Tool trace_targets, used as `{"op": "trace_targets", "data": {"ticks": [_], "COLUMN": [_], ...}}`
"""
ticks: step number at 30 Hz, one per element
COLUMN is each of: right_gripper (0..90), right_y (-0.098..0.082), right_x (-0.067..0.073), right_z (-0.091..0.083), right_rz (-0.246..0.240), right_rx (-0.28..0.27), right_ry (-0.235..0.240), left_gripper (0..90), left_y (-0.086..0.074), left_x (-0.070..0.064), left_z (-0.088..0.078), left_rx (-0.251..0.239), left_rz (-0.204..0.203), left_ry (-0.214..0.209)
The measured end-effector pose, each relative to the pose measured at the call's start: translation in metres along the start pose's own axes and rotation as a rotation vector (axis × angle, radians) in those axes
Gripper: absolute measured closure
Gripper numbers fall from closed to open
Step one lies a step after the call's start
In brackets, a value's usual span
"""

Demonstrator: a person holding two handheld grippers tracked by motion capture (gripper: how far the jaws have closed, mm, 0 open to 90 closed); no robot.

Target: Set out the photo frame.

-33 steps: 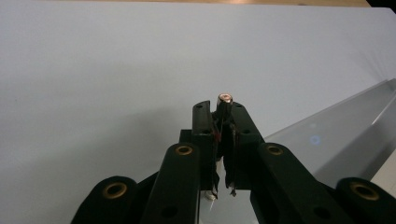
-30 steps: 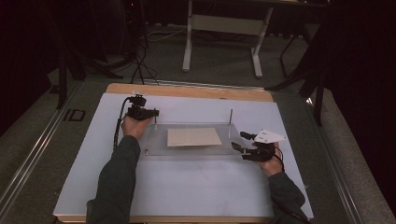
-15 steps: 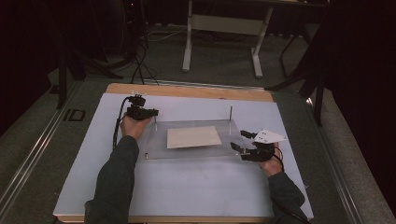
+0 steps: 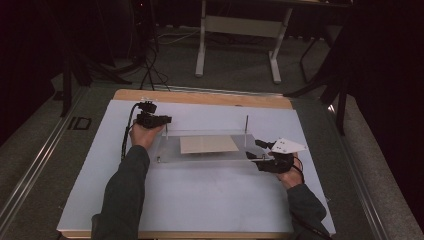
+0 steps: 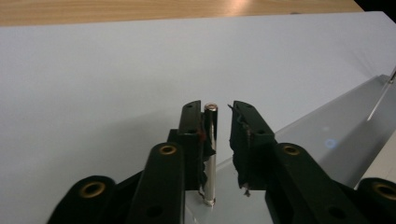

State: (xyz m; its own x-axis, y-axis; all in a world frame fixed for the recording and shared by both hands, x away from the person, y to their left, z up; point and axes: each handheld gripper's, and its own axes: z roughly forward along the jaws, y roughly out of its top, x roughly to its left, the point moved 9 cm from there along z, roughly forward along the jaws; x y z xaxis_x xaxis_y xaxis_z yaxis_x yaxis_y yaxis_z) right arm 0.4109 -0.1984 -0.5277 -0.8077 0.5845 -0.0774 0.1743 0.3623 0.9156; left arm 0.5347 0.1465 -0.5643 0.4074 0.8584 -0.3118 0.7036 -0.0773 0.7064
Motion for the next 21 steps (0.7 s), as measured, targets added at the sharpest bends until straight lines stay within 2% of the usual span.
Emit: {"op": "trace_targets", "data": {"ticks": [3, 4, 5, 8, 18, 21], "right_gripper": [35.7, 35.8, 35.8, 36.0, 36.9, 37.0], "right_y": [0.0, 0.0, 0.0, 0.001, 0.003, 0.003], "right_x": [0.0, 0.0, 0.0, 0.0, 0.002, 0.002], "right_z": [0.0, 0.0, 0.0, 0.0, -0.001, -0.001], "right_rz": [0.002, 0.004, 0.004, 0.005, 0.007, 0.008], "right_rx": [0.001, 0.002, 0.002, 0.004, 0.017, 0.017], "right_ry": [0.0, -0.001, -0.001, -0.004, -0.018, -0.023], "left_gripper": [68.4, 67.5, 66.4, 62.7, 62.9, 62.9], "left_y": [0.001, 0.001, 0.001, 0.004, 0.004, 0.004], "left_x": [-0.002, -0.003, -0.003, -0.005, -0.005, -0.005], "left_z": [-0.002, -0.004, -0.004, -0.01, -0.032, -0.035], "left_rx": [-0.008, -0.011, -0.011, -0.045, -0.088, -0.09], "left_rz": [0.022, 0.041, 0.041, 0.064, 0.138, 0.145], "left_ry": [-0.007, -0.003, -0.003, 0.0, 0.013, 0.013]}}
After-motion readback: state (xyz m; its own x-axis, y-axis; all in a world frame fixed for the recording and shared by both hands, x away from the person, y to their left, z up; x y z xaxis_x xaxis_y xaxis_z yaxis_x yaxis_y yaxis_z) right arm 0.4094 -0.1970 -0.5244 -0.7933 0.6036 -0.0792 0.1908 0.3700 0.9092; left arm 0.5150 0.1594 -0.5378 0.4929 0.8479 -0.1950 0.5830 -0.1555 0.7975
